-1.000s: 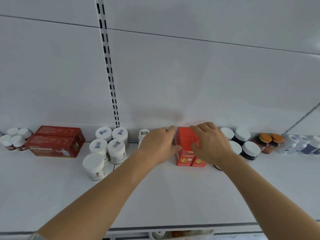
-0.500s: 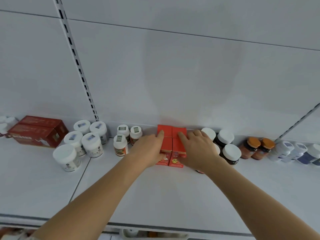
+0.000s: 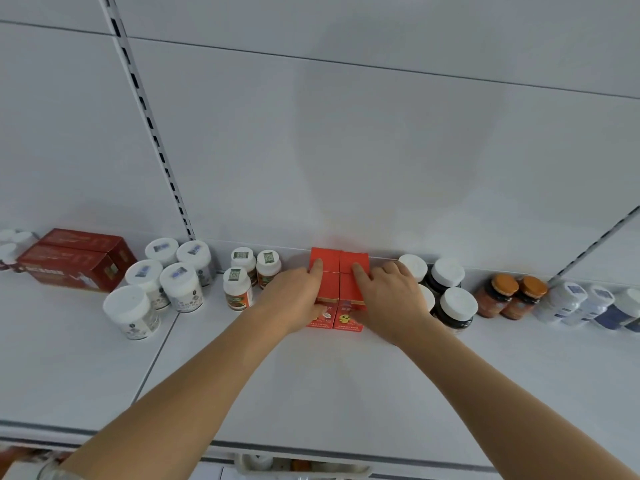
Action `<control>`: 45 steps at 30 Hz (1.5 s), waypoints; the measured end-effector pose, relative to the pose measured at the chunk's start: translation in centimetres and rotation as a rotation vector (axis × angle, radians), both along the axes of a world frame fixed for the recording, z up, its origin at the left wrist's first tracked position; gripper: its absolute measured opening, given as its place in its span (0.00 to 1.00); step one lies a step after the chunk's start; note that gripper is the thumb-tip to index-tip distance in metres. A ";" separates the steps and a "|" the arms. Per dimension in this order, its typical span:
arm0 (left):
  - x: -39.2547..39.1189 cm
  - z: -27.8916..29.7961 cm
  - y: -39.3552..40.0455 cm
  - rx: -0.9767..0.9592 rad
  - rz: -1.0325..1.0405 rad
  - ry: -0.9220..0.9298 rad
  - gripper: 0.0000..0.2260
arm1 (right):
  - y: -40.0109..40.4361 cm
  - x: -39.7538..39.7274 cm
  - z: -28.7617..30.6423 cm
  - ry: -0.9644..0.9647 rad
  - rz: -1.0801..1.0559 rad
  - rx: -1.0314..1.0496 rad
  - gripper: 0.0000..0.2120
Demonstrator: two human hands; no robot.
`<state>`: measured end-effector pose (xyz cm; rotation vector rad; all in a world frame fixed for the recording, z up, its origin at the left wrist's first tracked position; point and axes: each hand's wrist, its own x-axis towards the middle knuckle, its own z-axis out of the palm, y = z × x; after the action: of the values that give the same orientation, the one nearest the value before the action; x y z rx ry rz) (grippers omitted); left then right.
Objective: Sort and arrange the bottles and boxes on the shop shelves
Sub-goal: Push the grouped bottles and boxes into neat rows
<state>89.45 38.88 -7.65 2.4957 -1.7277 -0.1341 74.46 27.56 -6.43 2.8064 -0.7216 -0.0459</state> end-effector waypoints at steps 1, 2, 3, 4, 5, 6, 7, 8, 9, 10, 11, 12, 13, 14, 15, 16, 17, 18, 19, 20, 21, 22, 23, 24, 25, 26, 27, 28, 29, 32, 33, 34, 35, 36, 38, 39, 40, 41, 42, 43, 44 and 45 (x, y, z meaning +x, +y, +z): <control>0.0 0.0 0.0 -0.004 -0.003 -0.003 0.39 | 0.1 0.1 0.0 0.000 -0.013 0.002 0.40; 0.0 0.0 0.0 -0.007 -0.004 -0.009 0.39 | 0.2 0.2 -0.1 -0.001 -0.024 0.001 0.39; -0.1 -0.1 0.0 -0.009 -0.001 -0.016 0.39 | 0.3 0.2 -0.2 0.000 -0.032 -0.002 0.39; -0.2 -0.1 0.0 -0.011 0.004 -0.021 0.38 | 0.4 0.3 -0.3 0.000 -0.040 -0.002 0.39; -0.3 -0.2 0.0 -0.013 0.010 -0.025 0.38 | 0.4 0.3 -0.4 -0.002 -0.045 0.001 0.40; -0.3 -0.3 0.1 -0.017 0.013 -0.024 0.38 | 0.4 0.3 -0.5 -0.004 -0.050 0.002 0.40; -0.3 -0.3 0.1 -0.024 0.016 -0.018 0.38 | 0.5 0.3 -0.5 -0.005 -0.051 0.001 0.40; -0.3 -0.4 0.2 -0.033 0.016 -0.012 0.38 | 0.5 0.3 -0.6 -0.009 -0.049 -0.003 0.40; -0.2 -0.3 0.2 -0.042 0.014 -0.010 0.39 | 0.5 0.3 -0.6 -0.015 -0.045 -0.006 0.40; -0.2 -0.2 0.3 -0.045 0.012 -0.009 0.40 | 0.6 0.2 -0.5 -0.019 -0.040 -0.004 0.40; -0.2 -0.1 0.3 -0.046 0.015 -0.005 0.41 | 0.6 0.1 -0.4 -0.022 -0.035 -0.001 0.40; -0.2 0.1 0.3 -0.043 0.024 0.004 0.43 | 0.5 -0.1 -0.3 -0.032 -0.032 0.005 0.41; -0.3 0.4 0.3 -0.043 0.035 0.007 0.45 | 0.5 -0.4 0.0 -0.053 -0.031 0.016 0.41; -0.4 0.7 0.3 -0.056 0.047 -0.002 0.46 | 0.4 -0.7 0.4 -0.083 -0.033 0.028 0.41; -0.6 1.1 0.2 -0.081 0.054 -0.033 0.47 | 0.4 -1.2 0.9 -0.124 -0.031 0.037 0.40; -0.8 1.6 0.2 -0.116 0.053 -0.077 0.46 | 0.2 -1.8 1.4 -0.171 -0.027 0.042 0.39; -1.2 2.1 0.1 -0.155 0.044 -0.121 0.45 | 0.0 -2.5 1.8 -0.220 -0.022 0.048 0.36; -1.8 2.7 -0.2 -0.198 0.027 -0.145 0.44 | -0.2 -3.4 2.2 -0.264 -0.019 0.053 0.34; -2.5 3.1 -0.5 -0.242 0.003 -0.147 0.42 | -0.7 -4.4 2.5 -0.293 -0.024 0.056 0.32; -3.3 3.6 -0.9 -0.275 -0.026 -0.131 0.40 | -1.1 -5.4 2.7 -0.305 -0.037 0.054 0.31; -4.3 3.9 -1.3 -0.296 -0.056 -0.104 0.39 | -1.7 -6.5 3.0 -0.308 -0.057 0.050 0.31; -5.2 4.1 -1.8 -0.299 -0.086 -0.071 0.38 | -2.3 -7.5 3.3 -0.312 -0.080 0.050 0.31; -6.1 4.1 -2.3 -0.285 -0.112 -0.037 0.38 | -2.9 -8.6 3.5 -0.319 -0.103 0.058 0.32; -6.9 4.0 -2.7 -0.264 -0.133 -0.005 0.38 | -3.6 -9.7 3.8 -0.322 -0.120 0.068 0.32; -7.6 3.8 -3.3 -0.241 -0.149 0.021 0.38 | -4.2 -10.7 4.0 -0.314 -0.127 0.074 0.34; -8.5 3.7 -3.9 -0.219 -0.161 0.039 0.38 | -4.8 -11.8 4.1 -0.291 -0.127 0.076 0.35; -9.1 3.5 -4.3 -0.199 -0.166 0.048 0.38 | -5.3 -12.5 4.1 -0.251 -0.127 0.076 0.37; -9.7 3.4 -4.8 -0.186 -0.167 0.044 0.38 | -5.8 -13.1 4.1 -0.203 -0.129 0.077 0.39; -10.3 3.2 -5.4 -0.173 -0.163 0.031 0.37 | -6.3 -13.6 3.9 -0.154 -0.134 0.081 0.41; -11.8 3.0 -7.0 -0.112 -0.109 -0.042 0.39 | -7.7 -14.2 3.2 -0.029 -0.133 0.102 0.50; -12.1 2.9 -7.4 -0.085 -0.081 -0.065 0.41 | -8.1 -14.1 3.0 -0.008 -0.124 0.115 0.52; -12.3 2.9 -7.8 -0.056 -0.052 -0.074 0.42 | -8.4 -14.0 2.7 -0.001 -0.113 0.128 0.53; -12.4 2.7 -8.2 -0.027 -0.025 -0.072 0.44 | -8.7 -13.8 2.4 -0.003 -0.100 0.139 0.54; -12.4 2.6 -8.4 -0.002 -0.004 -0.061 0.45 | -8.9 -13.7 2.1 -0.004 -0.087 0.147 0.54; -12.5 2.3 -8.7 0.043 0.011 -0.030 0.45 | -9.2 -13.4 1.6 -0.001 -0.063 0.166 0.53; -12.6 2.2 -8.7 0.061 0.012 -0.016 0.45 | -9.2 -13.3 1.3 0.003 -0.054 0.178 0.52; -12.7 2.1 -8.7 0.073 0.012 -0.006 0.46 | -9.3 -13.3 1.0 0.008 -0.051 0.190 0.52; -12.7 2.0 -8.7 0.077 0.014 -0.004 0.46 | -9.4 -13.2 0.8 0.011 -0.051 0.202 0.52; -12.8 2.0 -8.7 0.079 0.016 -0.002 0.46 | -9.6 -13.2 0.5 0.013 -0.051 0.215 0.52; -12.8 1.9 -8.7 0.080 0.020 0.003 0.46 | -9.7 -13.1 0.3 0.011 -0.049 0.226 0.52; -12.8 1.9 -8.7 0.080 0.022 0.012 0.46 | -9.8 -13.1 0.0 0.010 -0.045 0.237 0.52; -12.8 1.8 -8.7 0.077 0.022 0.021 0.46 | -9.8 -13.0 -0.1 0.009 -0.038 0.251 0.52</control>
<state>76.62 30.19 -5.81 2.5566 -1.7185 -0.2291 61.46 17.72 -6.55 3.0264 -0.8198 -0.1670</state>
